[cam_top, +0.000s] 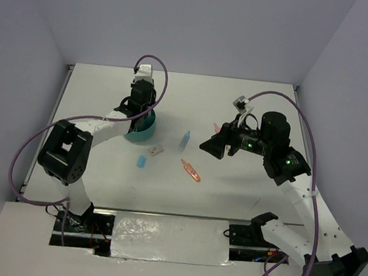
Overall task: Sort the stationery into containers
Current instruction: Place the pen in the storage box.
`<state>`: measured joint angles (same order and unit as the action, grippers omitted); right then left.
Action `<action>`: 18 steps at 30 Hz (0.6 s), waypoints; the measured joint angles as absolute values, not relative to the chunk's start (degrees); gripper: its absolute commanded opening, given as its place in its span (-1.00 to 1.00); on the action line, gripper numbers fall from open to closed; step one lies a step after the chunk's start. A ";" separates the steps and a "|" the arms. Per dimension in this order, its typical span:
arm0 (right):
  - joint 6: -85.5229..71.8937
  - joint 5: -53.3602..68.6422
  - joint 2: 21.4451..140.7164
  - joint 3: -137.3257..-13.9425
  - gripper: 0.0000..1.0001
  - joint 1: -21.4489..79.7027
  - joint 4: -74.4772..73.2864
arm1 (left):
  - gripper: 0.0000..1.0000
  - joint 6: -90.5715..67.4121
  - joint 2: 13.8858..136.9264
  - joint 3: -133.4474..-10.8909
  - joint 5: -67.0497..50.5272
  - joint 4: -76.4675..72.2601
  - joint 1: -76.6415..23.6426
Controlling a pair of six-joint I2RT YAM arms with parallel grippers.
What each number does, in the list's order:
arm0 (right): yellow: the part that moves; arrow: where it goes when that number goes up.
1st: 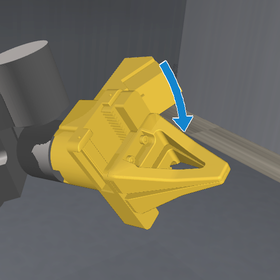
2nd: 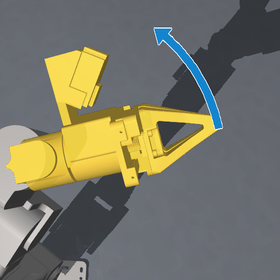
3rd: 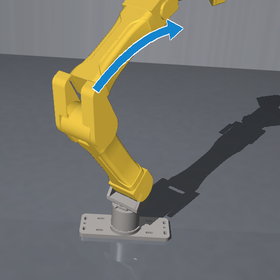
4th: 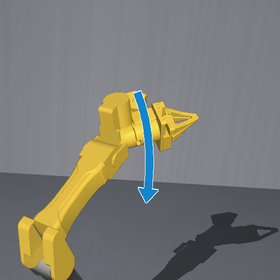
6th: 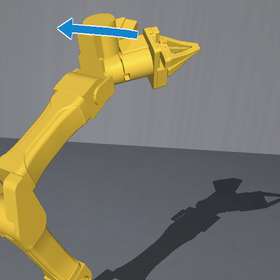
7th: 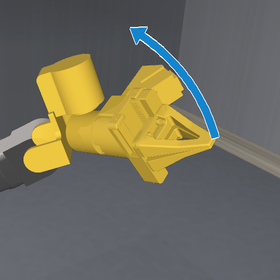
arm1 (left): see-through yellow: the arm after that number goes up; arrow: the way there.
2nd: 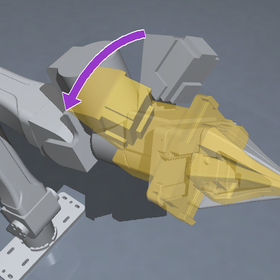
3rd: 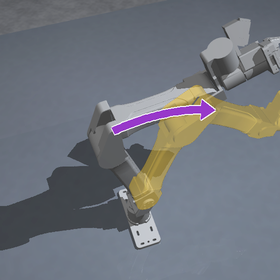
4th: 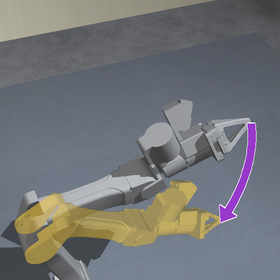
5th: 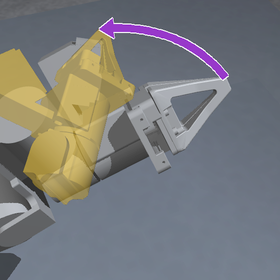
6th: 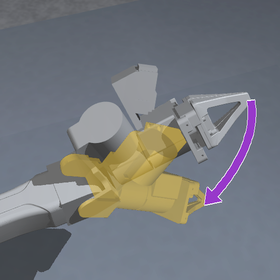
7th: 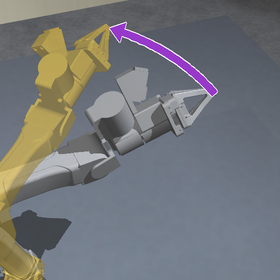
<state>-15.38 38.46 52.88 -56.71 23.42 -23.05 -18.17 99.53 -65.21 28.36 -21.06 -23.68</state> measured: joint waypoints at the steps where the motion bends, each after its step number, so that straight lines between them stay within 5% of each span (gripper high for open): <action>1: -15.40 38.52 53.01 -56.73 0.64 23.42 -22.98 | -0.35 -18.44 99.53 -65.01 28.36 -21.06 -23.68; 13: -16.62 40.32 55.05 -57.49 0.64 23.42 -20.21 | 0.57 -21.82 97.97 -61.49 28.01 -20.25 -23.66; 18: -16.86 39.59 56.66 -57.49 0.64 23.42 -20.01 | 0.76 -22.72 93.82 -61.87 26.04 -18.92 -23.64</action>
